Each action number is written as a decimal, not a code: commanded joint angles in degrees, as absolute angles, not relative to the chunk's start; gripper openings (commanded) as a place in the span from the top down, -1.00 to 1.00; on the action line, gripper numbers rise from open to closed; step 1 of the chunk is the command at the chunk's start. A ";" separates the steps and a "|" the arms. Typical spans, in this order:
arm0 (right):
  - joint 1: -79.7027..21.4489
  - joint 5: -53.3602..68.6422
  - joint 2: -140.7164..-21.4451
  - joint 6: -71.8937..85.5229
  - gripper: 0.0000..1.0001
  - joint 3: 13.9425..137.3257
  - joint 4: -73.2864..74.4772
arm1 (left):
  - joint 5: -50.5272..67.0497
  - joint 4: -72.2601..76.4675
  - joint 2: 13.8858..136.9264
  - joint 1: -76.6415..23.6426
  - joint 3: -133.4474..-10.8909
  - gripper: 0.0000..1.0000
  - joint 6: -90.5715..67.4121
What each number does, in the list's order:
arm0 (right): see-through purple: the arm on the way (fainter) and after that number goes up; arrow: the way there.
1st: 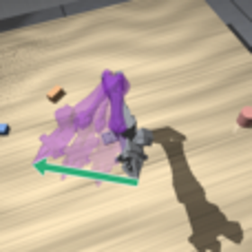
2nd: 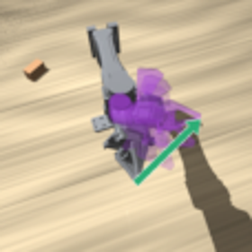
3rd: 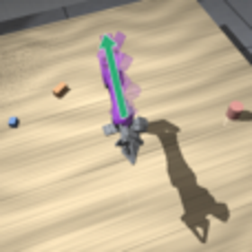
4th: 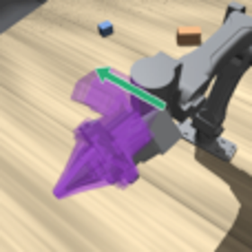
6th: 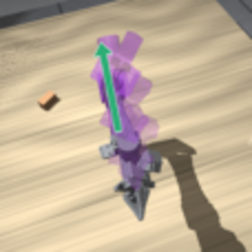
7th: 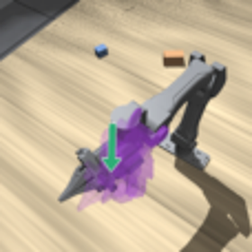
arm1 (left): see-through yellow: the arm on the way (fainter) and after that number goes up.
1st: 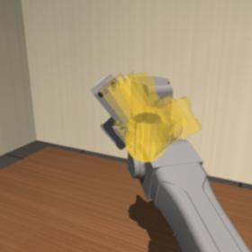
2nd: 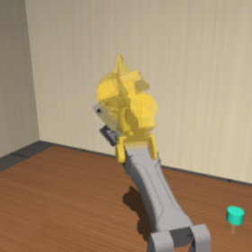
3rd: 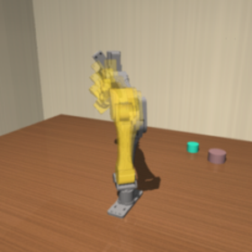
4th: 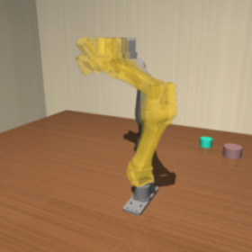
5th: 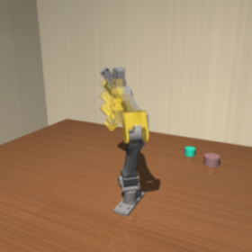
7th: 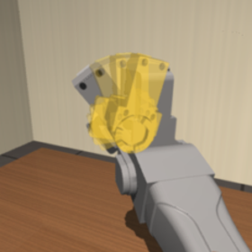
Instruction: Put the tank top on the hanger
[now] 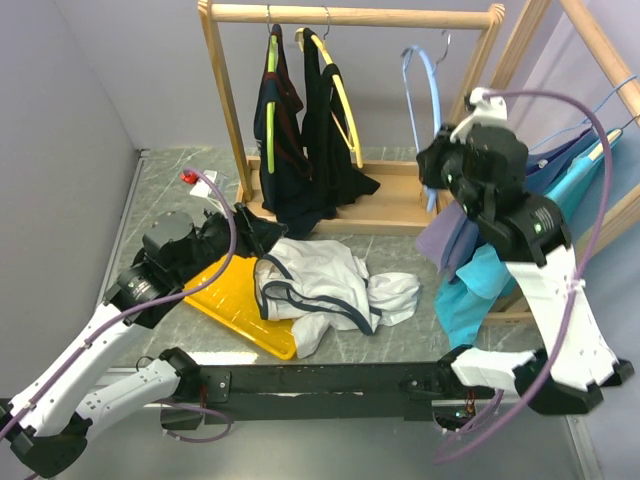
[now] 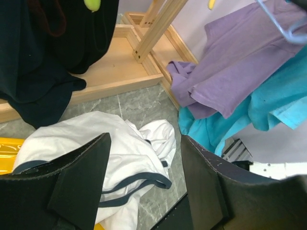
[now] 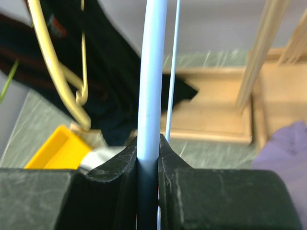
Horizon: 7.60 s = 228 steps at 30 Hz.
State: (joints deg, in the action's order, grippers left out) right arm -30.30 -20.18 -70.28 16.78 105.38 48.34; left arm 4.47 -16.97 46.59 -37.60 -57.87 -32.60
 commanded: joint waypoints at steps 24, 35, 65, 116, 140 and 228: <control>-30.67 13.70 -35.08 25.14 1.00 67.24 55.90 | -23.99 -30.05 40.61 -37.79 -33.94 -0.28 -65.72; -30.67 20.66 -31.64 23.64 1.00 60.64 56.42 | -12.76 -15.39 46.66 -37.71 -27.86 0.06 -54.60; -31.38 27.85 -32.69 22.76 1.00 67.42 60.56 | -22.94 -15.83 61.08 -44.74 -32.43 0.19 -50.63; -40.17 17.23 -40.17 19.95 1.00 74.27 65.30 | -25.22 -19.60 55.10 -50.18 -28.74 0.26 -50.45; -41.40 17.92 -39.73 20.21 1.00 75.06 65.13 | -30.32 -19.17 60.82 -52.12 -32.43 0.13 -51.60; -52.65 14.07 -42.01 20.92 1.00 37.97 11.43 | -9.32 -26.02 51.77 -43.51 -52.03 0.76 -32.69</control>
